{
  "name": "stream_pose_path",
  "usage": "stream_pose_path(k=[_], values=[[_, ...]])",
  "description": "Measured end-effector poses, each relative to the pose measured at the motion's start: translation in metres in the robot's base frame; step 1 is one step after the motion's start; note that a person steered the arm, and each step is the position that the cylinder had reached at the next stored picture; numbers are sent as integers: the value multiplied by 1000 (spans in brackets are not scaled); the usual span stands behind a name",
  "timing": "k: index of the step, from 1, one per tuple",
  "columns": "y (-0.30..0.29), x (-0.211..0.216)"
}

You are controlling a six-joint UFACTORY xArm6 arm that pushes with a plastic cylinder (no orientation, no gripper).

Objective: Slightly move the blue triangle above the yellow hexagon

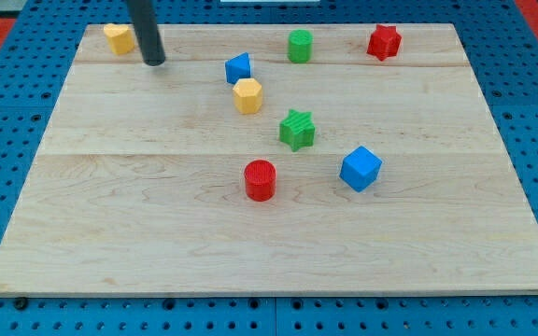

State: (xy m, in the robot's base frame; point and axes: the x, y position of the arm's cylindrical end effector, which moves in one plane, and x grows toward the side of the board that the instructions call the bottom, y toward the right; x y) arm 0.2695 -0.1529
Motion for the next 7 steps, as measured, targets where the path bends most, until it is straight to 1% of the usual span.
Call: stream_pose_path(k=[7], values=[[38,0]])
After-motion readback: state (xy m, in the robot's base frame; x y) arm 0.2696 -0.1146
